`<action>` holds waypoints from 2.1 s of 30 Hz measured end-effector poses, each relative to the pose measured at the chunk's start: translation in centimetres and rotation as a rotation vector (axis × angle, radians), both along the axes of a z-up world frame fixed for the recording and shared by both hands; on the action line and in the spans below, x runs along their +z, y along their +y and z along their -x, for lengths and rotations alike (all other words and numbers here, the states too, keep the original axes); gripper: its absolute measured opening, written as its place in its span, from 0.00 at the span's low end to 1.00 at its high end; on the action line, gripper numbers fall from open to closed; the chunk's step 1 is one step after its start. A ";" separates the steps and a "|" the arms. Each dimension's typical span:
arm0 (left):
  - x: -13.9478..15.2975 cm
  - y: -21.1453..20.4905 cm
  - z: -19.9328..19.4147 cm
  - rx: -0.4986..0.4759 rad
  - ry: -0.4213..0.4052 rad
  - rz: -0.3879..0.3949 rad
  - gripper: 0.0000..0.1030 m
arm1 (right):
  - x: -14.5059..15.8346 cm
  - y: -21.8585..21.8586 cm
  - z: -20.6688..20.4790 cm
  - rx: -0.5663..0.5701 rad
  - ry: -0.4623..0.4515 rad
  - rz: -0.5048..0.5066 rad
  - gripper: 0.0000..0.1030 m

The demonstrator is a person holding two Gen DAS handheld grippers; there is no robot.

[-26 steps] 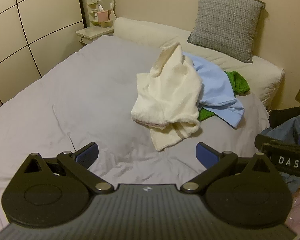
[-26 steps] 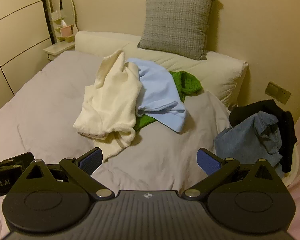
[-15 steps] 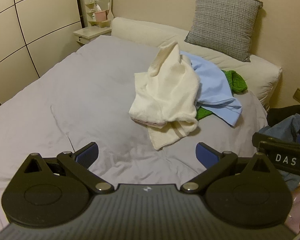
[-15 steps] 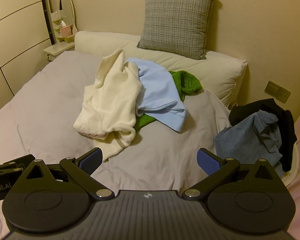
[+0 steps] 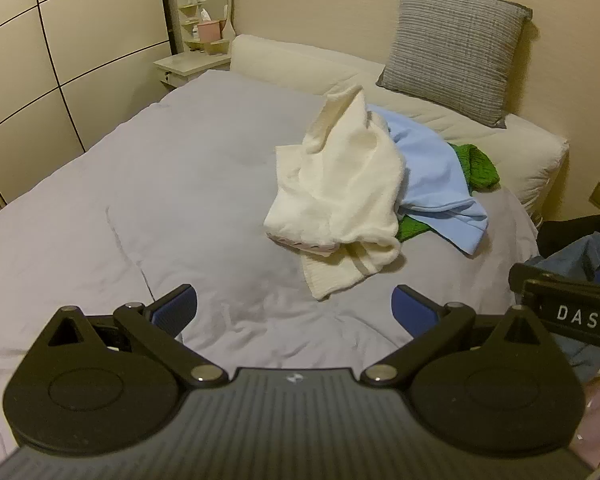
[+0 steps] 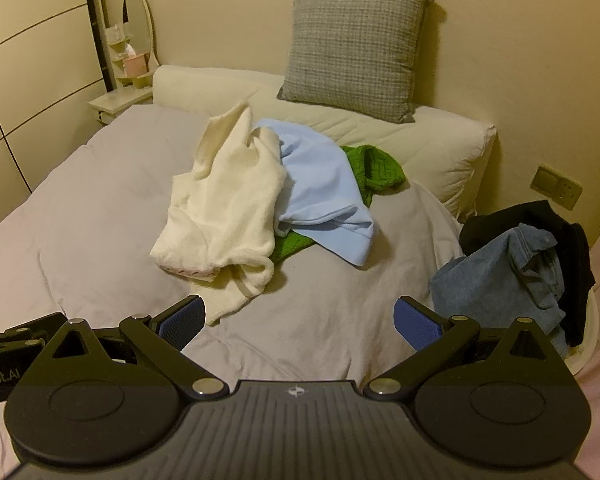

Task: Fold clothes
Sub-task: 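Move both grippers toward the cream sweater on the clothes pile, then grasp the cream sweater with the left gripper and lift it off the pile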

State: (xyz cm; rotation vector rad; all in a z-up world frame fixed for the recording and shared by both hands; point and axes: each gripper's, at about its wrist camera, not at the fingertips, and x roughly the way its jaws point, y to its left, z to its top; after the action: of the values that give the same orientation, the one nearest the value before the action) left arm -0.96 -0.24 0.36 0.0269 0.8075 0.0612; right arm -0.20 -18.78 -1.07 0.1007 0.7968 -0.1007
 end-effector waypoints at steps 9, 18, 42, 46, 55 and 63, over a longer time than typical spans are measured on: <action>-0.4 0.5 -0.4 0.017 0.015 0.006 1.00 | -0.2 0.3 -0.3 0.013 0.010 0.002 1.00; -0.6 0.6 -1.5 0.026 0.034 0.010 1.00 | -0.6 0.0 -1.5 0.015 0.027 0.005 1.00; -3.5 0.6 -10.1 0.054 0.131 0.027 1.00 | -3.2 -1.3 -10.4 0.040 0.125 0.018 1.00; -4.0 0.7 -11.6 0.066 0.145 0.039 1.00 | -3.5 -1.3 -12.1 0.051 0.135 0.026 1.00; -5.6 0.6 -15.9 0.078 0.195 0.060 0.99 | -4.8 -1.9 -16.6 0.059 0.185 0.032 1.00; -8.6 0.6 -20.3 0.111 0.258 0.070 0.99 | -7.3 -3.0 -21.8 0.126 0.241 -0.031 1.00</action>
State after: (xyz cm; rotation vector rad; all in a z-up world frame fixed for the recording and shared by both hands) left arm 19.37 0.36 -8.28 -0.0782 1.0683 0.1366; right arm 21.58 -21.79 -8.38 0.0678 1.0433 0.0189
